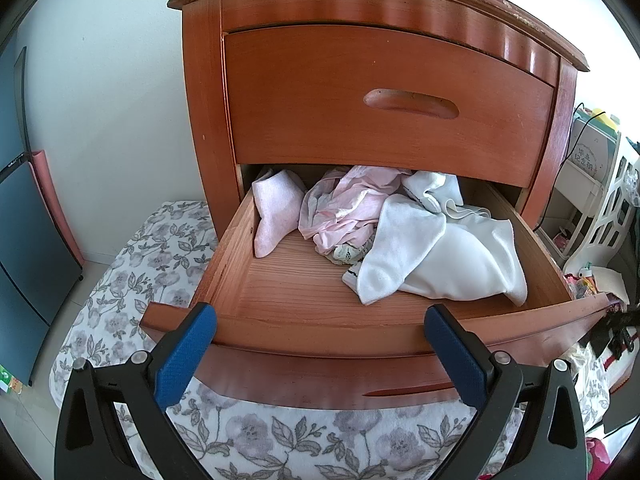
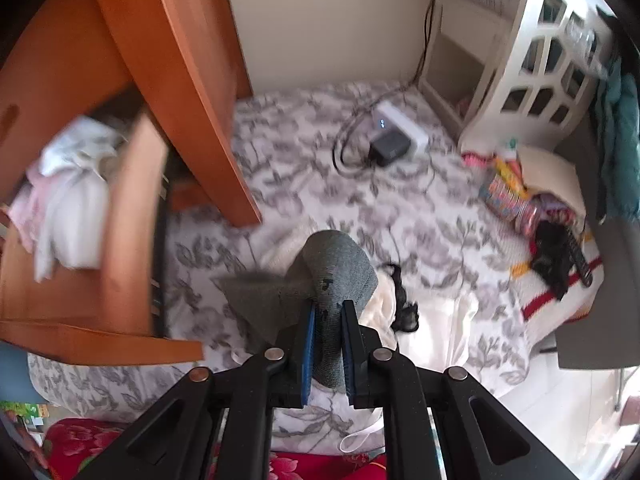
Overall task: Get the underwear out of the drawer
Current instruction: 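Carry the grey cloth over the bed and open the right gripper onto the pile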
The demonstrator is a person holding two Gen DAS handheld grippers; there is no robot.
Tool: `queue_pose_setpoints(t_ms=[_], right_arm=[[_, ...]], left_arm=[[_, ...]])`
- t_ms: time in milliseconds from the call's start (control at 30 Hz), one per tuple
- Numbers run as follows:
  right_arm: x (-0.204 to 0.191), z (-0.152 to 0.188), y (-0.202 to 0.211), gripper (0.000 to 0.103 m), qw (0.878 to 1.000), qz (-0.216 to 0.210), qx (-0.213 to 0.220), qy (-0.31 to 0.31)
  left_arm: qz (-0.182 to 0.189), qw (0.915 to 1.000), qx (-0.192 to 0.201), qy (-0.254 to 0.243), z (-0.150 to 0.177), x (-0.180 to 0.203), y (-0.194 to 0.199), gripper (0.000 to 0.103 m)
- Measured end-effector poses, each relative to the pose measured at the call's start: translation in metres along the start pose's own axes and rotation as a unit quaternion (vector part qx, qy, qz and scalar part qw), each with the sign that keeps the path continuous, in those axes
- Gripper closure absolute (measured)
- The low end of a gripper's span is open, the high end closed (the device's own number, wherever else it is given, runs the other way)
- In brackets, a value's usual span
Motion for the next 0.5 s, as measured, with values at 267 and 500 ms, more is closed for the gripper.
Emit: queue_pose_setpoints(t_ms=[267,500], right_arm=[[0.012,0.035,-0.051,0.087,0.998,0.023,-0.054,-0.015],[0.018,0.053,-0.066,0.081,0.997,0.021,-0.075,-0.024]], left_arm=[[0.000,1.0000,0.000,0.000,0.000,0.000,0.001,0.000],[0.000,1.0000,0.000,0.000,0.000,0.000,0.000,0.000]])
Point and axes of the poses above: each gripper's, at about its wrist camera, not at the fingertips, and y roughly against the way its jaws point, x to its right, z to its underside, the point moved 3 cm from there along -y, roughly the way its jaws point, and after that the axes turned 9 degrees about x, right-handed, at the moved point
